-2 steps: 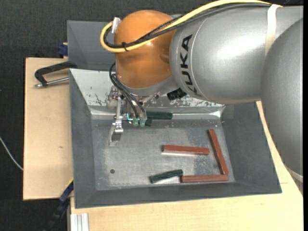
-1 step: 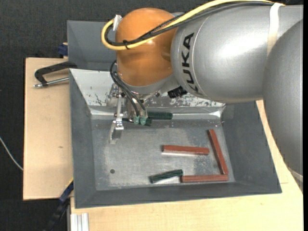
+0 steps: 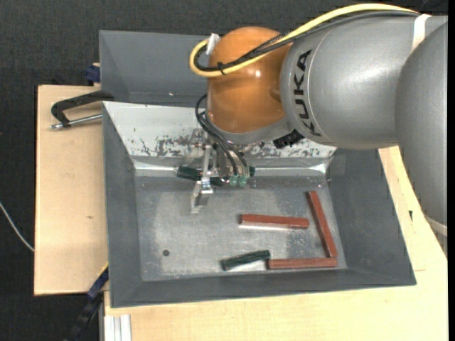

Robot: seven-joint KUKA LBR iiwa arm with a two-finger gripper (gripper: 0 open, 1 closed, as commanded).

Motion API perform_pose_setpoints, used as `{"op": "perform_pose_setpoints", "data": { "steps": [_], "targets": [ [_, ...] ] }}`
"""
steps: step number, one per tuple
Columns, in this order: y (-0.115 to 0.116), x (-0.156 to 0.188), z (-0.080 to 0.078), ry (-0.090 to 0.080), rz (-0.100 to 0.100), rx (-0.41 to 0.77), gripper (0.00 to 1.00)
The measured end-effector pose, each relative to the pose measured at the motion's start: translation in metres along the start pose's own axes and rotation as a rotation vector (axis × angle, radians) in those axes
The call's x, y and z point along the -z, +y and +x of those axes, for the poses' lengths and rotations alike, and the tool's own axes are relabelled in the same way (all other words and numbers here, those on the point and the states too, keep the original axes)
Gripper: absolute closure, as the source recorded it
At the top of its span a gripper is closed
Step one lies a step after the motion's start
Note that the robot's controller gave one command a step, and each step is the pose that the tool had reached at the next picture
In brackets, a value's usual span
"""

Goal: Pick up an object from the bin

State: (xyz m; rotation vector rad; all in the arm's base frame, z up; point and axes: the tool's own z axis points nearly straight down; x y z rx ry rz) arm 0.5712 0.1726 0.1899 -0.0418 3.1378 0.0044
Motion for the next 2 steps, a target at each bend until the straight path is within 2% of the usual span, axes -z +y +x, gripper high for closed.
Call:
{"op": "perform_pose_setpoints", "data": {
  "steps": [1,2],
  "targets": [
    [-0.026,0.012,0.042,0.007,0.004,-0.172,0.00],
    [-0.043,0.006,0.033,-0.001,0.001,-0.091,0.00]
  ]
}}
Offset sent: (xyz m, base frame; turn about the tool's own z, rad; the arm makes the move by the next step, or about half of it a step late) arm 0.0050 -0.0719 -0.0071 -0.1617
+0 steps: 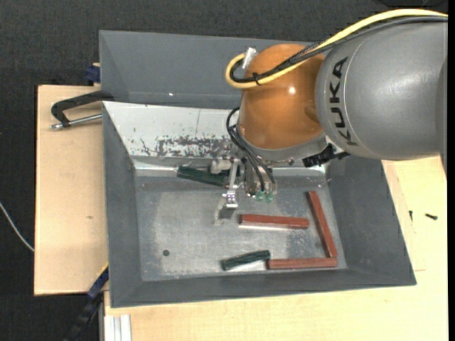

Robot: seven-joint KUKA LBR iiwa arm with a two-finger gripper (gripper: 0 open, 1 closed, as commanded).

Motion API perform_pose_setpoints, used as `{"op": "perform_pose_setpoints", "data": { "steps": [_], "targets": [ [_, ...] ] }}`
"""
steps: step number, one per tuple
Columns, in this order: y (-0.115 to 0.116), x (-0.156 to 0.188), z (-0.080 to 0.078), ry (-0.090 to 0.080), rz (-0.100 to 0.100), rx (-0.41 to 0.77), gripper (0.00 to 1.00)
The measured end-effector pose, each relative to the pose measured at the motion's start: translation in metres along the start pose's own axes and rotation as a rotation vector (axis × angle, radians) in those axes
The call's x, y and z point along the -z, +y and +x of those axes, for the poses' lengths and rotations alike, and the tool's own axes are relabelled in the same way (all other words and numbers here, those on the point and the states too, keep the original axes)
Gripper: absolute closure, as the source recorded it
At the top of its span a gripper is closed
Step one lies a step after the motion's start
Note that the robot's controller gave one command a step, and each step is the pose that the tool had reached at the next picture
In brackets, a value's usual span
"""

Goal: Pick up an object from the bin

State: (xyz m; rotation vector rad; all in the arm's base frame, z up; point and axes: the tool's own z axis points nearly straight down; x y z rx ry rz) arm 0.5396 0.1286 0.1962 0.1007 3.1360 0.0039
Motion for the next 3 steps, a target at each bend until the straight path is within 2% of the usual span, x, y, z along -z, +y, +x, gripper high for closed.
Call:
{"op": "perform_pose_setpoints", "data": {
  "steps": [1,2,3],
  "targets": [
    [-0.048,-0.023,-0.011,0.003,0.001,0.264,0.00],
    [-0.085,-0.106,0.016,0.003,0.001,0.159,1.00],
    [-0.085,-0.106,0.016,0.003,0.001,0.159,1.00]
  ]
}}
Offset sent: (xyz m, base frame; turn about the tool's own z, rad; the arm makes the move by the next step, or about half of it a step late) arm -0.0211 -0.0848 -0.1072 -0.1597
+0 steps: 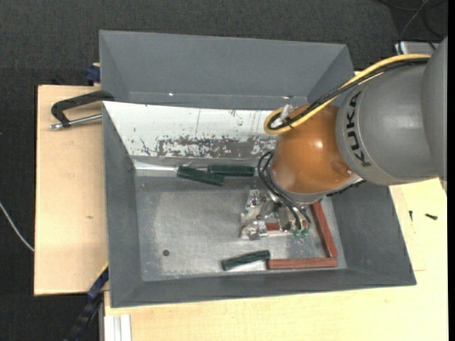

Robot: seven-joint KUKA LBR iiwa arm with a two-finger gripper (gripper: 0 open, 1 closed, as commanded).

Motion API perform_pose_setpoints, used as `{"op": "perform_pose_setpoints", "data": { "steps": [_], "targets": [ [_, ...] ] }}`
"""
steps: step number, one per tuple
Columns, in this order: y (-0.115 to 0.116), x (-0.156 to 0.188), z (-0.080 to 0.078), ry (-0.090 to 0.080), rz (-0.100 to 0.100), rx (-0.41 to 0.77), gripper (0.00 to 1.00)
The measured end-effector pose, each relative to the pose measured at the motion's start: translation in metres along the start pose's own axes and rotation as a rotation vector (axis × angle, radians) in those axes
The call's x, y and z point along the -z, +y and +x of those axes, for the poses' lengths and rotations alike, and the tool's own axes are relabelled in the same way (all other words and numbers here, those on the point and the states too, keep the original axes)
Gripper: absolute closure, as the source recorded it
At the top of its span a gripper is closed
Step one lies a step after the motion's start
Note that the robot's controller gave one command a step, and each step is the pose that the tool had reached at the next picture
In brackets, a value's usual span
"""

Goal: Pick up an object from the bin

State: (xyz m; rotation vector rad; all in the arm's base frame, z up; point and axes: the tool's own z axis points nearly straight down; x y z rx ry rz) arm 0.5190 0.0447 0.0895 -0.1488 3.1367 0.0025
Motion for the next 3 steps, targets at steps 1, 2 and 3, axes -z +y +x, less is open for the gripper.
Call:
{"op": "perform_pose_setpoints", "data": {
  "steps": [1,2,3],
  "targets": [
    [0.000,0.002,0.000,0.002,0.000,-0.001,1.00],
    [0.017,0.034,0.000,-0.010,0.001,0.098,1.00],
    [-0.007,0.220,-0.010,-0.002,0.000,0.198,1.00]
  ]
}}
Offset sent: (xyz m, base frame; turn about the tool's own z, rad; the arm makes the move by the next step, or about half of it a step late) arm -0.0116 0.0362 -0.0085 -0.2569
